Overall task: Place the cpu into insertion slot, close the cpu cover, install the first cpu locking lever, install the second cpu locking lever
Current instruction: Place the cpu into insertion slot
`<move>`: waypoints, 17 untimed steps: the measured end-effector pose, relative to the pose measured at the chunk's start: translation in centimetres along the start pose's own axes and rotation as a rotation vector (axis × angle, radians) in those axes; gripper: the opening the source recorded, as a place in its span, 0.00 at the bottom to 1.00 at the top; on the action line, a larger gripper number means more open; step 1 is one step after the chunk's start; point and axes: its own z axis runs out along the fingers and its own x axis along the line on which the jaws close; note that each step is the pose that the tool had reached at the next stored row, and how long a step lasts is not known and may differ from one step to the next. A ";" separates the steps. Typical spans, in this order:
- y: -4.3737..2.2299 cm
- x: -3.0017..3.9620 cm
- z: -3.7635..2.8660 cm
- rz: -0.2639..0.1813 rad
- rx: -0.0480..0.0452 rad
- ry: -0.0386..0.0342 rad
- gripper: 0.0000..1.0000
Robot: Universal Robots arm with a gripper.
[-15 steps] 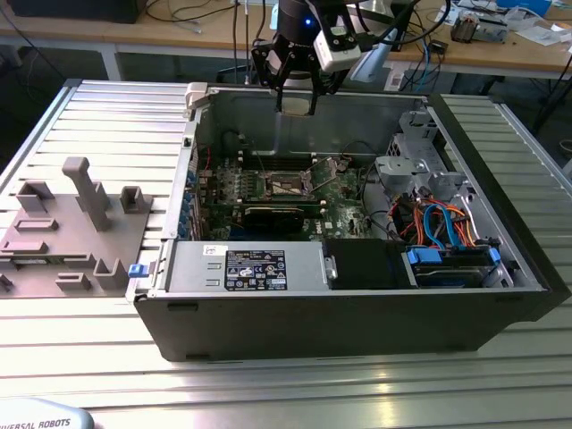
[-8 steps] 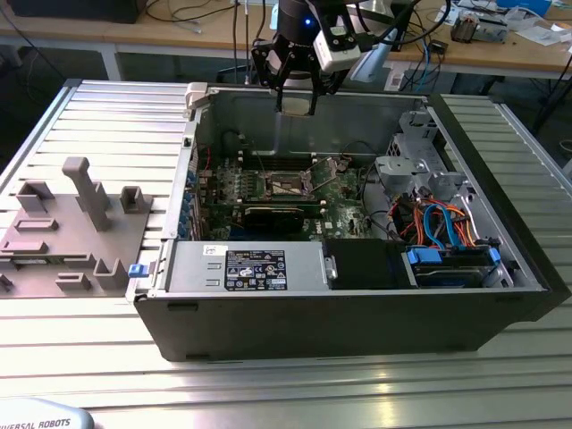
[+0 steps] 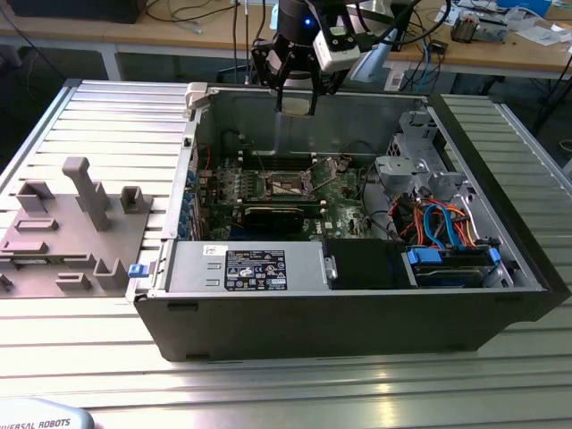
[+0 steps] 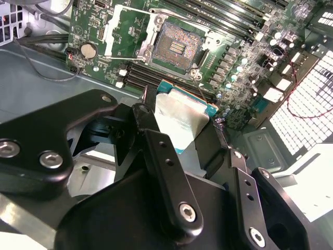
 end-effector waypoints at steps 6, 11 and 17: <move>0.00 0.00 0.00 0.003 -0.0001 -0.0003 0.54; 0.00 0.00 0.00 0.006 -0.0001 -0.0005 0.54; 0.00 0.00 0.00 0.009 -0.0002 -0.0008 0.54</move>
